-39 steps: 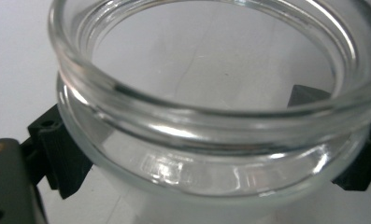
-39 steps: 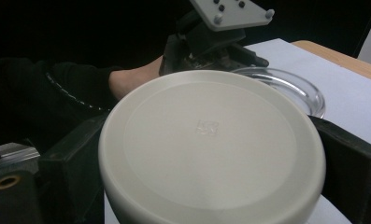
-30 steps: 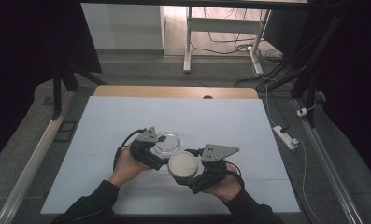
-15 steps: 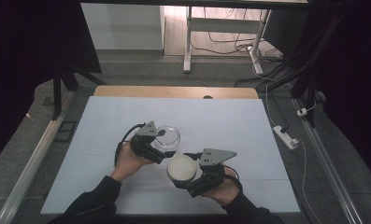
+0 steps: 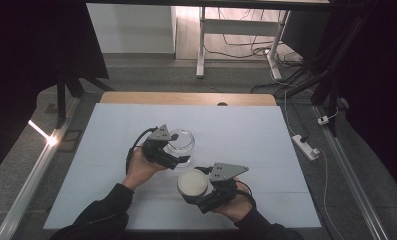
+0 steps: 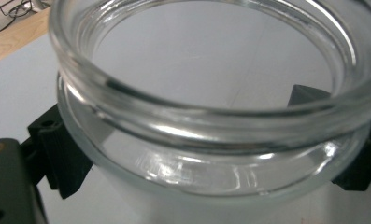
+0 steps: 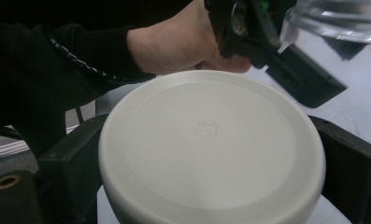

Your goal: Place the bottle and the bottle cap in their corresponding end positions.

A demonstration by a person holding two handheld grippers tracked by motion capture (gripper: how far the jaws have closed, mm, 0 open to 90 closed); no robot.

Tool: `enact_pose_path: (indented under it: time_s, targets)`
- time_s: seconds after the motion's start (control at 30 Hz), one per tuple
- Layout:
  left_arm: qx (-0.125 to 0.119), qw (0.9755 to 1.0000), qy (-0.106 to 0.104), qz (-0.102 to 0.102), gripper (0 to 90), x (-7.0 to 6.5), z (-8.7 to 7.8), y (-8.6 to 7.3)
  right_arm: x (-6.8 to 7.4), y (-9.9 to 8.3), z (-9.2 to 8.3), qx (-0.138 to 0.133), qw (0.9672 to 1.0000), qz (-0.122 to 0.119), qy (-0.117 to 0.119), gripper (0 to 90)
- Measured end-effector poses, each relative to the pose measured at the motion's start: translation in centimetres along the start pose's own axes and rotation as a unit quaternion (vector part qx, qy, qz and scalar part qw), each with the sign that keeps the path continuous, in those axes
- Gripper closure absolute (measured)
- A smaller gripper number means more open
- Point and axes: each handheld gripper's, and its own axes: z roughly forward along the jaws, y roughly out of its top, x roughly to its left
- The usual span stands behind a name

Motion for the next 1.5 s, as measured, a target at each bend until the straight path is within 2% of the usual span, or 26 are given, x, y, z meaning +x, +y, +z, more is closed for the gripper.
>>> enact_pose_path:
  time_s: [0.43, 0.87, 1.5]
  targets:
    - [0.002, 1.0, 0.008, -0.002, 7.2, 1.0, 1.9, 0.3, -0.9, -1.6, 1.5, 0.012, 0.9998, 0.006, -0.016, 7.1]
    - [0.009, 0.9999, 0.012, -0.006, 7.2, 1.7, 4.2, 0.1, -1.9, -3.0, 3.4, 0.041, 0.9989, 0.013, -0.02, 7.0]
    - [0.013, 0.9995, 0.024, -0.014, 7.2, 3.1, 5.5, -0.8, -3.1, -4.2, 5.2, 0.086, 0.9954, 0.012, -0.04, 7.0]
